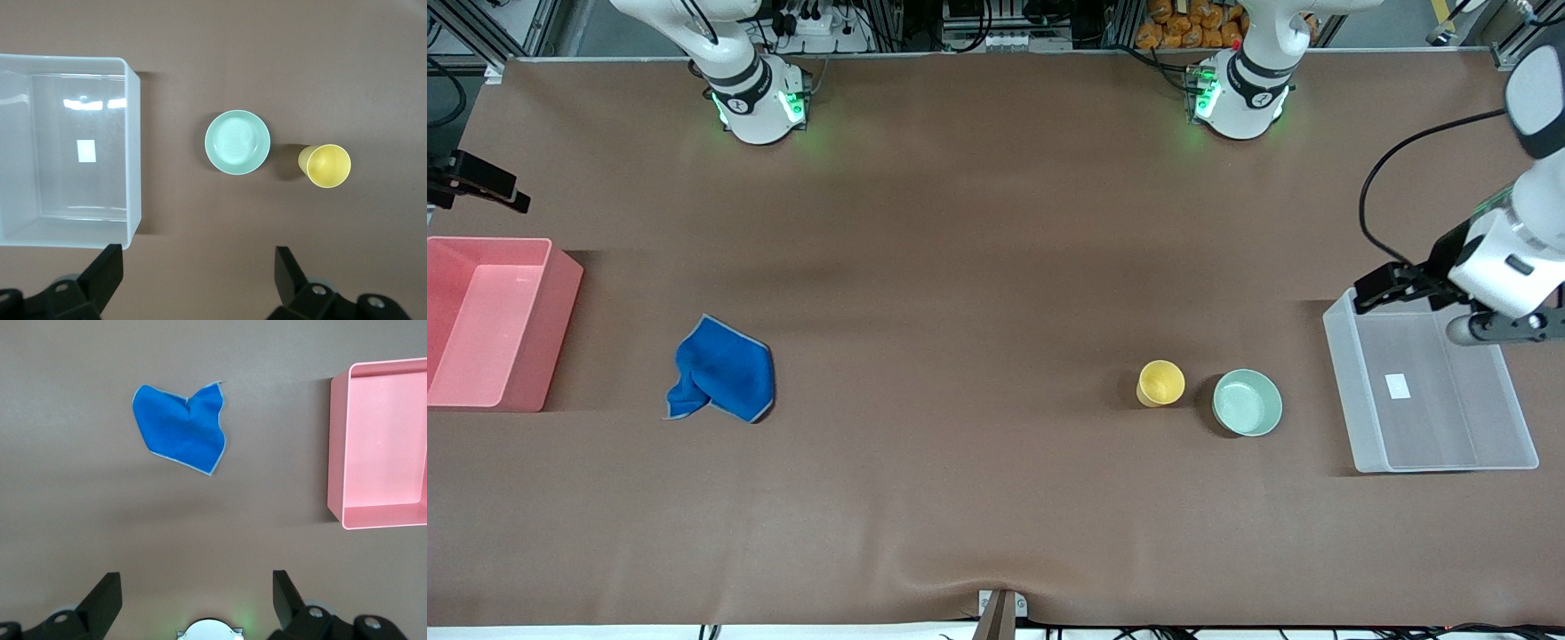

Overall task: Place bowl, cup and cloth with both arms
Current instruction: 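Reach the left gripper down toward the yellow cup, then grasp the yellow cup with the left gripper while the right gripper reaches the cloth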

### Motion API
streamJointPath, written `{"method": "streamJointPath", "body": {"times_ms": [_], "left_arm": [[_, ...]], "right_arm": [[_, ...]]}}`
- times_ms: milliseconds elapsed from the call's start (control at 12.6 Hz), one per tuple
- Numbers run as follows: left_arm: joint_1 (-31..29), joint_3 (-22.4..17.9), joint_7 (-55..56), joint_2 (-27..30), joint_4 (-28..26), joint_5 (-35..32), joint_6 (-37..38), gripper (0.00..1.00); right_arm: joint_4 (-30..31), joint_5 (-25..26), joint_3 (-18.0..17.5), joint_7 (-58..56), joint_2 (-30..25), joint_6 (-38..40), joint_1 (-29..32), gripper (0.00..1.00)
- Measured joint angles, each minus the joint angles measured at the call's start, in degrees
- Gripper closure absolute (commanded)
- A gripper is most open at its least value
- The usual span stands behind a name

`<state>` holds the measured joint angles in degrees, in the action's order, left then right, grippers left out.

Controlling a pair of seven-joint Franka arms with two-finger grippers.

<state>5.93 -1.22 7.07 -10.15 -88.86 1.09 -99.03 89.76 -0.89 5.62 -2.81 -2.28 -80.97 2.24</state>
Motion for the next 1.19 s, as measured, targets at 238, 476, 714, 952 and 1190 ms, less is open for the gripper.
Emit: {"method": "streamJointPath", "body": {"times_ms": [238,476,714,952,1190], "left_arm": [[2.37,0.68,3.83,-5.14,-0.06,0.16,-3.79,0.00],[3.55,1.27,6.30,-10.02,-0.13,0.22,-8.12,0.00],[5.11,1.75,10.63,-14.46,-0.15,0.40,-11.25,0.00],[6.22,1.79,11.44,-17.90,-0.12,0.43,-13.19,0.00],[7.04,1.85,11.49,-19.95,-0.13,0.46,-15.66,0.00]], "right_arm": [[0.01,-0.01,0.00,0.00,0.04,0.20,0.00,0.00],[0.02,-0.02,0.00,0.00,0.10,0.30,0.00,0.00],[0.02,-0.02,0.00,0.00,0.12,0.43,0.00,0.00],[0.02,-0.03,0.00,0.00,0.15,0.49,0.00,0.00],[0.05,-0.03,0.00,0.00,0.21,0.57,0.00,0.00]]}}
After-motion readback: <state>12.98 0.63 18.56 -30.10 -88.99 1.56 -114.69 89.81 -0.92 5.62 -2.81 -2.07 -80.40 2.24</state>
